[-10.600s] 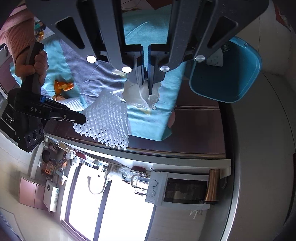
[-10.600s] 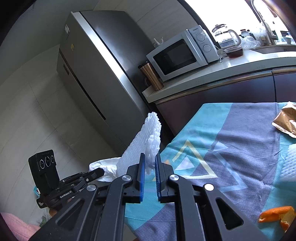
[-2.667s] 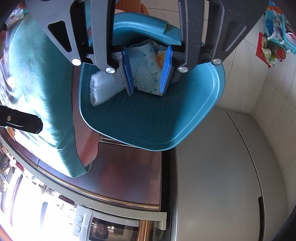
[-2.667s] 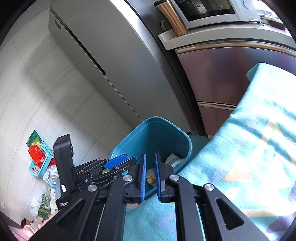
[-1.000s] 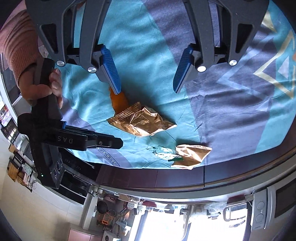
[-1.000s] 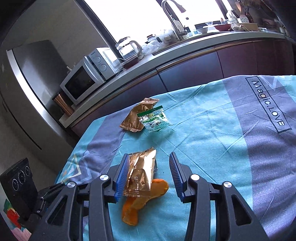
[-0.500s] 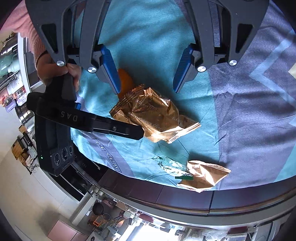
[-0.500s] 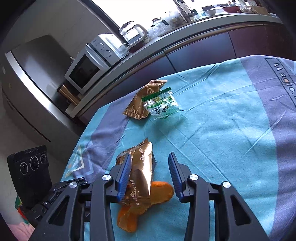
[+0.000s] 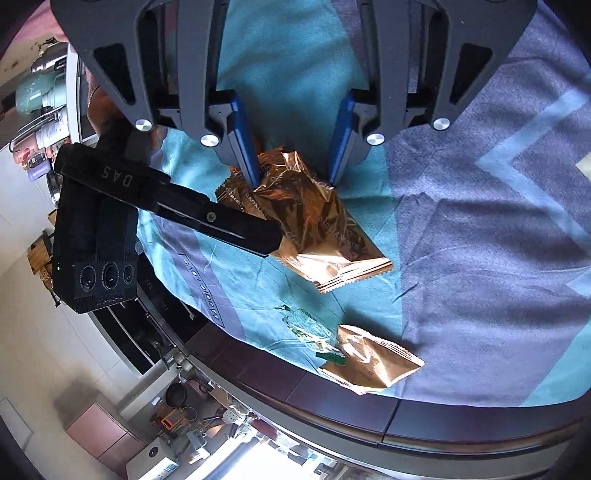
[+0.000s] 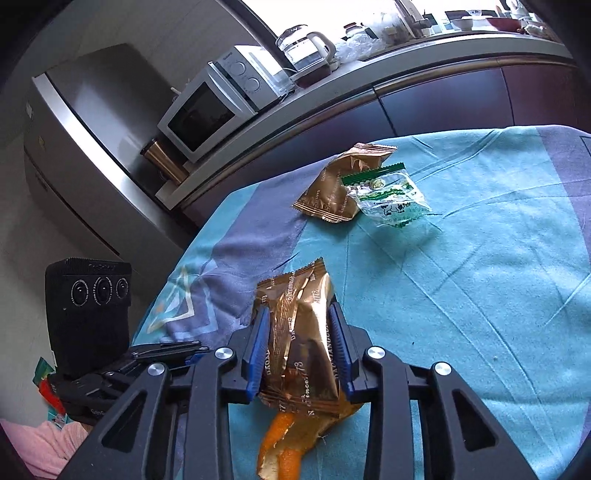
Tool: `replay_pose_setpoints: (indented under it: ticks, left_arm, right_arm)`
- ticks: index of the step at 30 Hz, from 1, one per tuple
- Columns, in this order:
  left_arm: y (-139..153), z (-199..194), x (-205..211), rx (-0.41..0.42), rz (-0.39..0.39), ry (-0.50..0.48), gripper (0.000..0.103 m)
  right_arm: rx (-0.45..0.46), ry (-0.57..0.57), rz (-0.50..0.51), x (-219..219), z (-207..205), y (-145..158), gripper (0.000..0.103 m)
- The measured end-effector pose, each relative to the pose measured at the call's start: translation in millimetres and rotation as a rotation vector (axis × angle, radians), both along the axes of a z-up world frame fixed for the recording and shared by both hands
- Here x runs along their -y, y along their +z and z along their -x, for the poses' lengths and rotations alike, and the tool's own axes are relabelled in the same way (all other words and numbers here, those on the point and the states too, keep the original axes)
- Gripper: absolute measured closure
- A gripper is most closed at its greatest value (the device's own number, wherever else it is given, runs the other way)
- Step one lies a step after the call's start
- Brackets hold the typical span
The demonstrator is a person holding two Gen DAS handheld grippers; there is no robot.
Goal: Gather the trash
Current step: 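Lift the gold wrapper with the left tool while the right tool grasps the green candy wrapper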
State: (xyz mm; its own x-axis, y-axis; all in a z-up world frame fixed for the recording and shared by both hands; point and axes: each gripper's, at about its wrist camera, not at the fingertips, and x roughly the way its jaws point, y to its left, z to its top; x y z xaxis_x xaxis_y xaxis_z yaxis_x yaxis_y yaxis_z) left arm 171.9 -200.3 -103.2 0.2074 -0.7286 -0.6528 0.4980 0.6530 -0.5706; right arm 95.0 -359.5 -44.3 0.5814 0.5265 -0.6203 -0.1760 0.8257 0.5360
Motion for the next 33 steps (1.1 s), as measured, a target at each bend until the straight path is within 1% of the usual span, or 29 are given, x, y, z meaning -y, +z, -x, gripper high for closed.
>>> replay_pose_setpoints:
  ticks: [2,3,5,6,7,9,11,12,13,16,20,25,33]
  left_arm:
    - [1.1,-2.1,-5.1,-0.002,0.009,0.008,0.073]
    - [1.7,-2.3,-8.2,-0.001,0.011,0.013,0.081]
    - [2.1,-3.4,-13.5,0.001,0.006,0.022,0.085]
    - [2.4,-3.6,-16.6,0.002,0.008,0.027,0.085]
    - [2.9,-3.6,-18.6,0.003,0.010,0.026,0.093]
    - [5.3,-2.0,-24.2,0.016,0.003,0.031,0.093]
    - [7.9,-0.4,-26.6,0.028,-0.003,0.029,0.093]
    - [8.8,0.4,-27.4,0.036,-0.009,0.031,0.093]
    - [9.2,1.2,-28.3,0.041,-0.012,0.030,0.093]
    - [11.7,3.3,-34.4,0.057,-0.028,0.044,0.094]
    - [15.6,4.6,-48.6,0.056,-0.008,0.062,0.094]
    - [21.2,7.7,-67.4,0.069,0.001,0.094,0.094]
    - [33.2,19.1,-92.6,0.108,-0.002,0.140,0.094]
  right_arm:
    - [0.010,-0.020,0.023,0.8,-2.5,2.7,0.067]
    - [0.021,-0.039,0.056,1.7,-4.2,5.2,0.067]
    - [0.042,-0.078,0.078,6.6,-8.7,9.5,0.066]
    - [0.051,-0.106,0.099,10.2,-12.2,11.8,0.062]
    - [0.057,-0.126,0.118,13.1,-16.1,12.9,0.061]
    - [0.062,-0.174,0.154,20.2,-26.0,13.8,0.061]
    - [0.058,-0.215,0.198,25.8,-36.2,12.7,0.055]
    - [0.055,-0.228,0.210,27.7,-40.2,11.8,0.049]
    - [0.048,-0.228,0.216,29.1,-46.0,10.4,0.047]
    - [0.024,-0.230,0.243,29.7,-59.1,5.4,0.047]
    - [-0.002,-0.215,0.269,25.1,-68.7,-1.5,0.047]
    - [-0.018,-0.207,0.272,24.4,-69.8,-7.5,0.058]
    - [-0.011,-0.216,0.248,27.4,-63.6,-5.5,0.059]
